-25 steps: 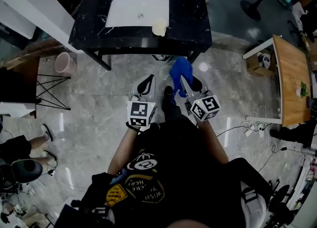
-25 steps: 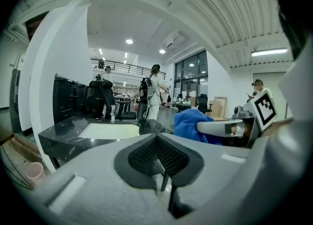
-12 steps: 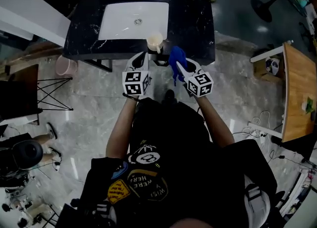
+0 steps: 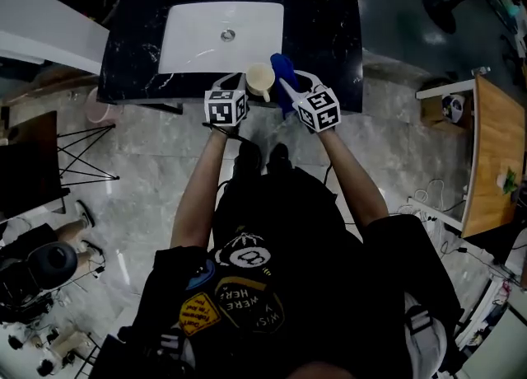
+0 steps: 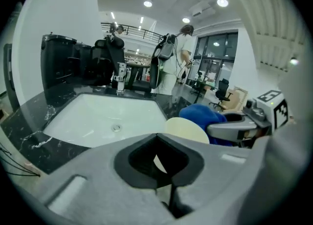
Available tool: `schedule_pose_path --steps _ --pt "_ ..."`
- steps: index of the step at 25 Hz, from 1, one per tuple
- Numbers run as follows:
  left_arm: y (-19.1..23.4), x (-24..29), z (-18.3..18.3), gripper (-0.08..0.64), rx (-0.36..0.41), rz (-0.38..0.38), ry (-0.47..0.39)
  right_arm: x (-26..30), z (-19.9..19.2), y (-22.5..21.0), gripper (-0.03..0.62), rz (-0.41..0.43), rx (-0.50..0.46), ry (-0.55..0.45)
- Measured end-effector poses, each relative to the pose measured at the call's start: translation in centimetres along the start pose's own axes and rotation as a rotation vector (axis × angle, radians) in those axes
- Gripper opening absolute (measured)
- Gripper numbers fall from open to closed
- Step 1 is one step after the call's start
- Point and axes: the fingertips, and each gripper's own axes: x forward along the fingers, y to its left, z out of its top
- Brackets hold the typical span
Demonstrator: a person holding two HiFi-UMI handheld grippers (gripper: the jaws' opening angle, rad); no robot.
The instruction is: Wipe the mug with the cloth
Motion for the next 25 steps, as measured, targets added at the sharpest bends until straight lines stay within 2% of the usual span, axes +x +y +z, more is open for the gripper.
schedule_pose_path --steps 4,7,9,12,14,17,20,22,25 --pt "0.1 0.7 -1.9 0.005 -0.065 0.002 0.03 2.1 -3.6 0.7 0.089 0.017 -0.011 0.094" --pt "0.3 0.7 -2.6 0.005 -0.061 0.014 0.033 2.5 -4.3 0.9 0.089 0.021 -0.055 0.12" --pt "0.4 0.8 -2.6 0.005 -0.052 0.025 0.033 2.0 -2.7 0.6 0.089 0.025 -0.039 0.082" --pt "0.5 0.8 -2.1 0.005 -0.051 0.034 0.024 0.7 1.9 -0.2 0.089 0.012 -0.006 -0.041" --pt "0.4 0.8 -2.0 0.005 -0.053 0.035 0.023 0.7 3.0 -0.8 0.089 0.003 0.035 -0.075" --pt "0.5 0.9 -2.0 0.005 -0.071 0.037 0.021 2.3 -0.2 -0.7 0.087 0.018 0.063 0.02" --pt "0.8 0.8 -2.2 0.005 -0.084 0.047 0.024 3.2 -4.5 0.5 0.086 0.035 0.01 0.134" --pt "0.6 0.7 -2.2 0.005 -0.076 0.044 0.025 2.9 -5.1 0.7 0.086 0.036 -0.017 0.142" --pt "0.5 0.8 -2.0 0.005 -0.072 0.046 0.016 1.8 -1.9 0.6 0.086 0.033 -0.021 0.061"
